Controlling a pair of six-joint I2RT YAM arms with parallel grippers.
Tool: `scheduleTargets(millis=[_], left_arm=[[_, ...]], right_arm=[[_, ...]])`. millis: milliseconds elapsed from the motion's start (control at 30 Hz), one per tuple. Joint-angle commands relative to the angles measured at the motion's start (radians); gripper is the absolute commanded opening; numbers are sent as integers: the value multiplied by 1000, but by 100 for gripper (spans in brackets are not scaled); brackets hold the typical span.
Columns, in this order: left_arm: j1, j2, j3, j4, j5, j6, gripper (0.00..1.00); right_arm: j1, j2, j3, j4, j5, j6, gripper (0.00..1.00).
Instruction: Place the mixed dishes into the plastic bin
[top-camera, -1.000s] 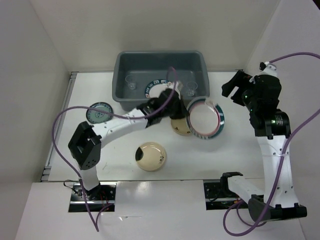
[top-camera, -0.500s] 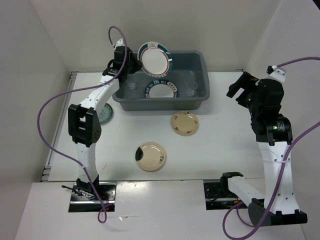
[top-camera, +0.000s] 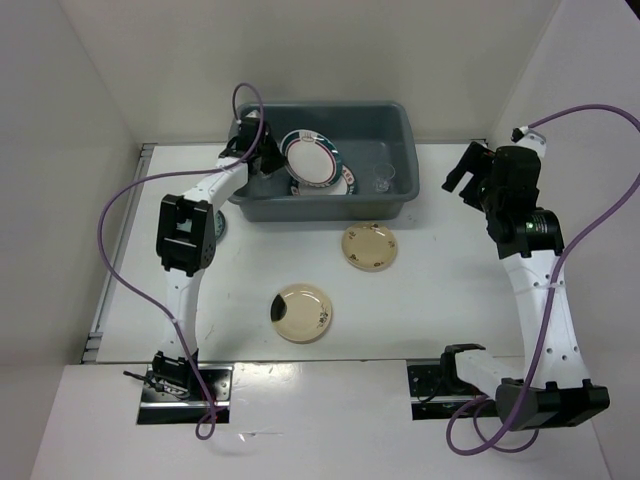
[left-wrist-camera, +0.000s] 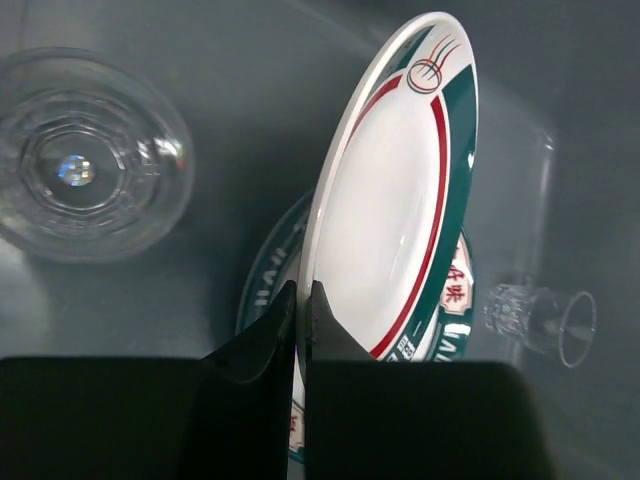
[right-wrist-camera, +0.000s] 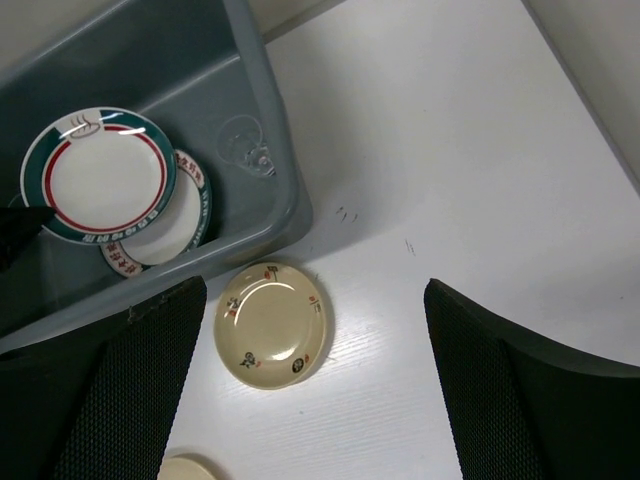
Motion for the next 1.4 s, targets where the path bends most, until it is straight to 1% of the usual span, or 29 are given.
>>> scheduleTargets(millis=[0, 133, 200, 233, 267, 367, 400, 567, 633, 733, 800, 867, 1000, 1067, 1100, 1167, 1200, 1233, 1267, 1300, 1367], left_arm=[[-5, -8, 28, 67, 55, -16, 0], [-5, -17, -4, 67, 82, 2, 0], [-16, -26, -15, 54, 82, 2, 5], [-28, -26, -29, 54, 82, 2, 10], [-28, -26, -41, 54, 82, 13, 21], [-37, -35, -52, 45, 82, 22, 37], [-37, -47, -52, 45, 82, 22, 44], [-46, -90, -63, 36, 64, 42, 55], [-46, -121, -63, 24, 64, 51, 62], [-46, -162, -63, 11, 64, 60, 67], [-56, -202, -52, -11, 37, 73, 71], [-65, -233, -41, -27, 26, 96, 72], [-74, -332, -29, -53, 38, 120, 76], [-83, -375, -29, -64, 53, 129, 76], [-106, -424, -41, -64, 53, 129, 77], [-117, -481, -95, -55, 53, 129, 77], [-132, -547, -131, -29, 44, 129, 77], [-144, -581, -177, -13, 44, 113, 77], [-144, -616, -279, 5, 44, 99, 77], [-144, -688, -334, 40, 33, 68, 77], [-154, -751, -424, 53, 23, 42, 77]], right_arm=[[2, 9, -17, 62, 12, 9, 94], [2, 19, -26, 82, 0, 18, 94], [2, 19, -35, 93, -12, 18, 94], [2, 19, -35, 102, -13, 18, 94], [2, 28, -35, 102, -22, 18, 94], [2, 28, -35, 102, -31, 18, 94], [2, 28, -35, 102, -40, 18, 94], [2, 19, -55, 111, -49, 18, 94], [2, 19, -55, 111, -60, 18, 94], [2, 19, -81, 111, -60, 18, 94], [2, 19, -118, 111, -60, 18, 94], [2, -3, -144, 111, -60, 18, 94], [2, -30, -260, 111, -69, 60, 93], [2, -41, -344, 120, -94, 95, 90], [2, -41, -374, 132, -124, 110, 89], [2, -52, -466, 157, -167, 162, 85], [2, -52, -494, 186, -215, 185, 84], [2, -61, -520, 201, -236, 205, 83], [2, -61, -567, 218, -253, 247, 81], [11, -61, -586, 234, -267, 265, 79], [11, -61, -629, 263, -301, 320, 74]])
